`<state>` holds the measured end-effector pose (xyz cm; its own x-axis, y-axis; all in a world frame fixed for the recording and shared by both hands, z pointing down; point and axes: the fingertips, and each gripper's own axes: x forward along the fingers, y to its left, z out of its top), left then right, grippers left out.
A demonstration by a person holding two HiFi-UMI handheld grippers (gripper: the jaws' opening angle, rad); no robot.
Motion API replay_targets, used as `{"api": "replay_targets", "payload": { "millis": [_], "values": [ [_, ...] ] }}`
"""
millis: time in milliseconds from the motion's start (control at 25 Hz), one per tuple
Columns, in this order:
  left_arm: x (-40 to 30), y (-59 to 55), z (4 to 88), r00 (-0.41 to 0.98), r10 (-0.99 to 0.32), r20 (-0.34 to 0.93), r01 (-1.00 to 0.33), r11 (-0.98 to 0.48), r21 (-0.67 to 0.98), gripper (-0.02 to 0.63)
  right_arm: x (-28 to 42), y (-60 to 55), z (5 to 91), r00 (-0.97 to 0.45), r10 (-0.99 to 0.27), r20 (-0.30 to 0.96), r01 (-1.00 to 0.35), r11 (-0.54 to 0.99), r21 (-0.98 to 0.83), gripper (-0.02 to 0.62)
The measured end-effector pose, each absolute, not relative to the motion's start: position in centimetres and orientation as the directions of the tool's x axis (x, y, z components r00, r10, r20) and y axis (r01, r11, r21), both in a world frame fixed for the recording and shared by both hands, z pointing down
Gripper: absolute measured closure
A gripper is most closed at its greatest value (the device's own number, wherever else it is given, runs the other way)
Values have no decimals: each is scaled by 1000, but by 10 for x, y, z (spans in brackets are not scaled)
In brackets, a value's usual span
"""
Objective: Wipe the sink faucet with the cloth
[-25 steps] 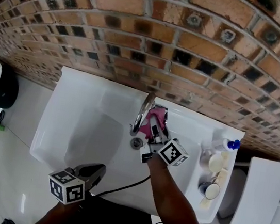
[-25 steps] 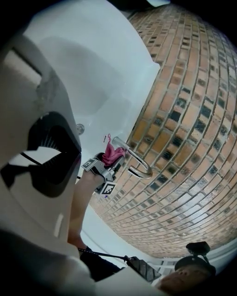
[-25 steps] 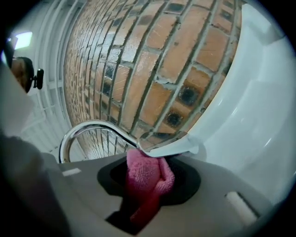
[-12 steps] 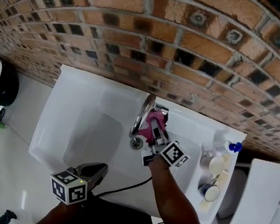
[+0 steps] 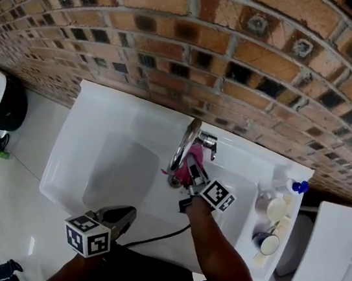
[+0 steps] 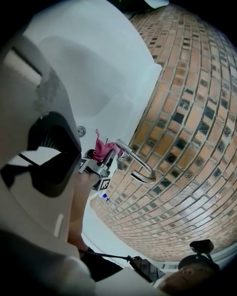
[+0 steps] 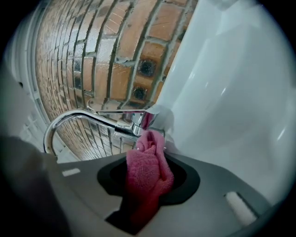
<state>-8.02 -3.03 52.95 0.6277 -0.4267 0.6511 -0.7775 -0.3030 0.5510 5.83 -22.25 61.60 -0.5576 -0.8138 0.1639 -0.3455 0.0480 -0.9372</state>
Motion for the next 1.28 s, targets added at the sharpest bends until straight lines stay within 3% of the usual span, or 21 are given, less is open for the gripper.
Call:
{"api": "replay_targets", "payload": {
  "millis": [400, 920, 1280],
  "values": [
    [-90, -28, 531, 610, -441, 658, -790, -278, 546, 603, 31, -237, 597, -586, -806, 82, -286, 112, -952, 465],
    [-83, -27, 522, 633, -454, 628, -772, -301, 560, 603, 20, -236, 493, -694, -719, -40, -463, 488, -740, 465],
    [-84, -24, 513, 632, -480, 609, -771, -310, 556, 603, 25, -241, 454, -717, -689, -103, -481, 596, -643, 465]
  ]
}}
